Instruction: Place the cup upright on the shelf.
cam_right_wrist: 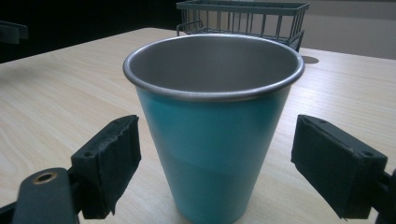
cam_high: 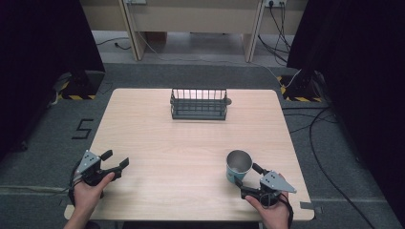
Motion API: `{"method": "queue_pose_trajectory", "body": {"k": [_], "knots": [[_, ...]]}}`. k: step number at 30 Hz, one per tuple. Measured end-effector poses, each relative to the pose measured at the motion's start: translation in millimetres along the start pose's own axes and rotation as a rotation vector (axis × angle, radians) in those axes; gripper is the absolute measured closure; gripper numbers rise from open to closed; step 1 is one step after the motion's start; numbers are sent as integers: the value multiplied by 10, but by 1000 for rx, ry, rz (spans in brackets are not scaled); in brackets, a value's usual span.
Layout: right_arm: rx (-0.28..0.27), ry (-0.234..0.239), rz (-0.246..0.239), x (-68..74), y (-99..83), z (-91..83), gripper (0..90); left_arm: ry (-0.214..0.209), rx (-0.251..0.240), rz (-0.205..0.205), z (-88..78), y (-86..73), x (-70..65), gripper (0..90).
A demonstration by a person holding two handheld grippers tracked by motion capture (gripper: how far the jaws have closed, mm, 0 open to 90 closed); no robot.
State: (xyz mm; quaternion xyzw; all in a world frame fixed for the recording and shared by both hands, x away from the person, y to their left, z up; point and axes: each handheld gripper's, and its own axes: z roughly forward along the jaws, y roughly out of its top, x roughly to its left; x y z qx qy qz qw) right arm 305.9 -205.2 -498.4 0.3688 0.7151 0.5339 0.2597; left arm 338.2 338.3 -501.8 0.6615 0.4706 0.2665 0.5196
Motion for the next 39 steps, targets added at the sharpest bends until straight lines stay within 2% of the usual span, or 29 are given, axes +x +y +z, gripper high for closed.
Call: {"method": "queue_pose_trajectory", "body": {"k": [5, 14, 23, 39], "knots": [[3, 15, -1, 11, 13, 87, 160, -2, 1, 2, 3, -1, -2, 177], [17, 15, -12, 6, 35, 214, 155, -3, 3, 2, 5, -2, -3, 177], [27, 41, -24, 2, 83, 395, 152, -5, 4, 3, 8, -2, -1, 177], [42, 58, -33, 2, 83, 597, 156, -10, 5, 4, 10, -2, -5, 179]]}}
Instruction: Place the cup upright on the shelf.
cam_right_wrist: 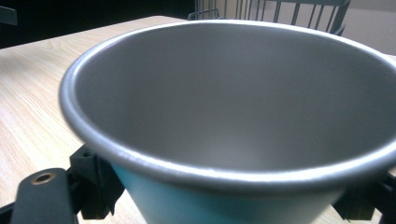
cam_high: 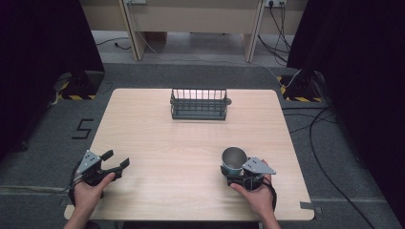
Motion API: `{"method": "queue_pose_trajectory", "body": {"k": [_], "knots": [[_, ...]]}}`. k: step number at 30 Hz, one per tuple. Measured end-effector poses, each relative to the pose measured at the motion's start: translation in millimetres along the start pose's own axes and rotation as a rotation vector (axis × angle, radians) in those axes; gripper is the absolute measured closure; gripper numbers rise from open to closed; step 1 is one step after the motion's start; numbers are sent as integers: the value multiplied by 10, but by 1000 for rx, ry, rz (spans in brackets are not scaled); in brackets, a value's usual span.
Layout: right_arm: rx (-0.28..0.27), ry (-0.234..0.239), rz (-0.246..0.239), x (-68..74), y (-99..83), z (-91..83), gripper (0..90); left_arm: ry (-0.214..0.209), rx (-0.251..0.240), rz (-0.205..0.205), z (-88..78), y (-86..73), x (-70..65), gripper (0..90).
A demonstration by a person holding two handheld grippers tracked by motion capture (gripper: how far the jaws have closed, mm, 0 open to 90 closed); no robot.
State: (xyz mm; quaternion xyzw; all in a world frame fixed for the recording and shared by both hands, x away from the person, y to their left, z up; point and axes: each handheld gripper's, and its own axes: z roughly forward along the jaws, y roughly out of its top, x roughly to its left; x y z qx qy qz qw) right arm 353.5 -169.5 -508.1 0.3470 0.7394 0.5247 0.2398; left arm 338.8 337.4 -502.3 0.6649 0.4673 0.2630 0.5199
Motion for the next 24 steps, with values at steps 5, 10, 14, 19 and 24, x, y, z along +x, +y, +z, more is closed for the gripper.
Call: {"method": "queue_pose_trajectory", "body": {"k": [5, 10, 14, 19, 24], "knots": [[-7, 0, -2, 0, -18, -7, 172, -2, 1, 1, 2, 0, 0, 182], [-14, -3, 7, 5, -26, -8, 174, -3, 1, 3, -2, 1, -1, 184], [-14, -3, 2, -2, -24, -17, 175, -5, 2, 5, -1, 0, -3, 186], [-18, -4, 0, -2, -10, -33, 175, -9, 3, 8, 1, 0, -11, 188], [-29, -6, 2, -14, 18, -61, 175, -14, 1, 8, 0, 0, -14, 190]]}}
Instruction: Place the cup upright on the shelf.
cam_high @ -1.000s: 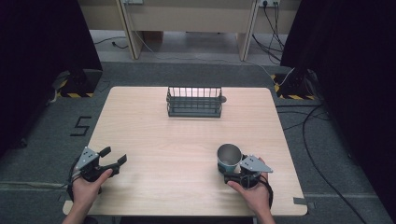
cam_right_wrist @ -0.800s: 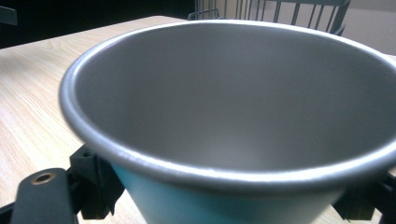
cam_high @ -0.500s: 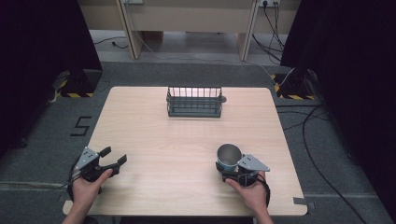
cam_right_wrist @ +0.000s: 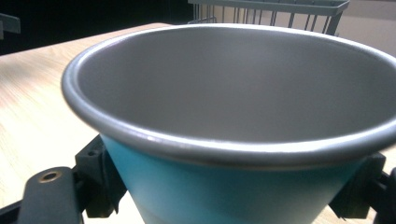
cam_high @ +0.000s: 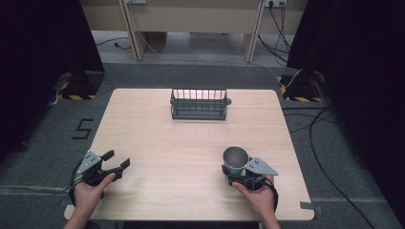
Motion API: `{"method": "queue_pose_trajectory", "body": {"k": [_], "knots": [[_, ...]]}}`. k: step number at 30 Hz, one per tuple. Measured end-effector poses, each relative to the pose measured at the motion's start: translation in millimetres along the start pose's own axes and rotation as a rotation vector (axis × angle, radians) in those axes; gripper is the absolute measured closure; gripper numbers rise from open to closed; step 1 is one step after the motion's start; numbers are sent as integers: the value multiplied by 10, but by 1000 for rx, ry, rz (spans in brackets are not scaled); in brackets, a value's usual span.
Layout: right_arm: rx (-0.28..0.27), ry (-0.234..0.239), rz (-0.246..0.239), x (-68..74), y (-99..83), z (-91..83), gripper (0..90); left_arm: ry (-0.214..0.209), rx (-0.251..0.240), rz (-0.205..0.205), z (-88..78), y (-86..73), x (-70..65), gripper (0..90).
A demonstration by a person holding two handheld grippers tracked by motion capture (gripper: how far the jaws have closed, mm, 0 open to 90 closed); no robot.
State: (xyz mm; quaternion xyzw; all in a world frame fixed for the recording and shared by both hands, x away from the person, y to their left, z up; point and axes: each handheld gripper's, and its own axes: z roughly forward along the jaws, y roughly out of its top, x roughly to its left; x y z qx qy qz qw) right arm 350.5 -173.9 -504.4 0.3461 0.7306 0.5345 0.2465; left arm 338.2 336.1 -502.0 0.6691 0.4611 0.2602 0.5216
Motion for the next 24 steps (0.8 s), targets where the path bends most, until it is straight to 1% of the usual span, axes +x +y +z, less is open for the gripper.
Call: {"method": "queue_pose_trajectory", "body": {"k": [4, 5, 6, 10, 11, 13, 15, 19, 24], "knots": [[-6, 0, 9, -7, 10, 6, 176, -1, 0, -4, 3, -1, 4, 191], [-7, -3, 5, -17, 18, 13, 176, -1, -1, -4, 3, 0, 6, 191], [-5, -3, 14, -14, 21, 14, 176, 0, -2, -4, 2, 0, 6, 191], [-14, -5, 9, -18, 47, 13, 176, -2, -2, -3, 3, 0, 0, 191], [-14, -9, 17, -16, 59, 9, 176, -2, -2, -2, 2, 1, 0, 192], [-25, -14, 9, -37, 96, 12, 176, -3, -2, -1, 1, 2, -1, 193], [-35, -21, 13, -48, 143, 19, 176, -2, -4, -2, -1, 3, -2, 193], [-57, -32, 6, -76, 247, 51, 177, -1, -4, -4, 0, 1, 3, 193], [-68, -38, 21, -101, 333, 79, 177, -2, -5, -4, -2, 2, 1, 193]]}}
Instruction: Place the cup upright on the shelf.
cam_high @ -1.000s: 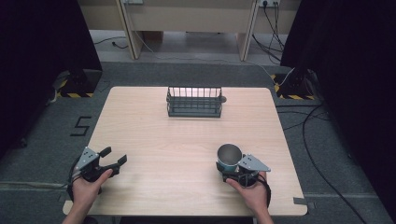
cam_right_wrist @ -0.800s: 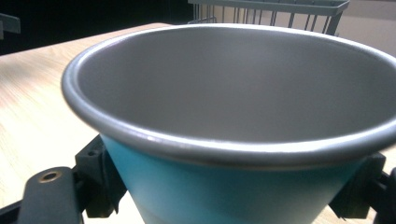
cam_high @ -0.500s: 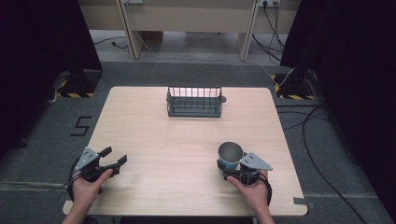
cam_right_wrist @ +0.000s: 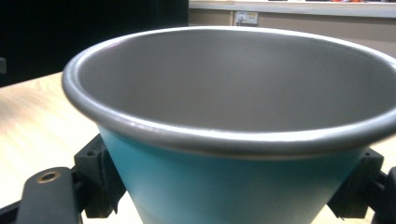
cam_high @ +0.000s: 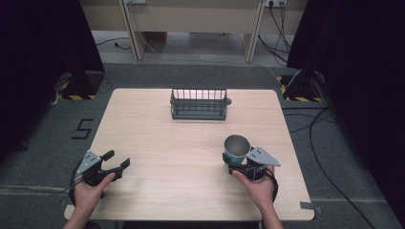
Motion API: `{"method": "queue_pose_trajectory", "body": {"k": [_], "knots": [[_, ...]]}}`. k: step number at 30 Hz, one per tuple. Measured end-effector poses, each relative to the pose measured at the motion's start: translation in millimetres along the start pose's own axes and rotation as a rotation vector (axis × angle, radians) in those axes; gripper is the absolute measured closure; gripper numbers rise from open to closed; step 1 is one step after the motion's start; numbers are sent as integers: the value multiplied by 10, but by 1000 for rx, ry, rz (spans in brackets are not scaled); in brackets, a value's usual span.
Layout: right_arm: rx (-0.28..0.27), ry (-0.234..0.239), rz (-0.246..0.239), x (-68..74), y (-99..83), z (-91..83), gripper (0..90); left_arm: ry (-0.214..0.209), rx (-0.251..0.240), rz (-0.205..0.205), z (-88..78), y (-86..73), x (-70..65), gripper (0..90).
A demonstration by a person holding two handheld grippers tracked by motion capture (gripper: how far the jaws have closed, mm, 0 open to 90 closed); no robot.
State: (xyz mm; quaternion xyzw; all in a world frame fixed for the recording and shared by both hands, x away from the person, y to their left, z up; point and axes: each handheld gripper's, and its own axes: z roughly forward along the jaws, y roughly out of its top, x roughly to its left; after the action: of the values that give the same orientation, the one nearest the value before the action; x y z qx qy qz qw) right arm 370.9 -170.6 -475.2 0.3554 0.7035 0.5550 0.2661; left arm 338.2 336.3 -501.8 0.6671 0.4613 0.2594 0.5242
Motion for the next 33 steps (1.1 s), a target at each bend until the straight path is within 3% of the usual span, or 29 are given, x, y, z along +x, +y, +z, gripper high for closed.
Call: {"method": "queue_pose_trajectory", "body": {"k": [4, 19, 33], "knots": [[-1, -8, 17, -22, 88, 41, 177, -2, 0, -1, 3, 0, 0, 193], [-42, -26, 3, -101, 443, 273, 177, 2, 1, -4, 8, 1, -3, 194], [-46, -31, 4, -165, 658, 498, 177, -2, -3, -8, 16, 5, -12, 195]]}}
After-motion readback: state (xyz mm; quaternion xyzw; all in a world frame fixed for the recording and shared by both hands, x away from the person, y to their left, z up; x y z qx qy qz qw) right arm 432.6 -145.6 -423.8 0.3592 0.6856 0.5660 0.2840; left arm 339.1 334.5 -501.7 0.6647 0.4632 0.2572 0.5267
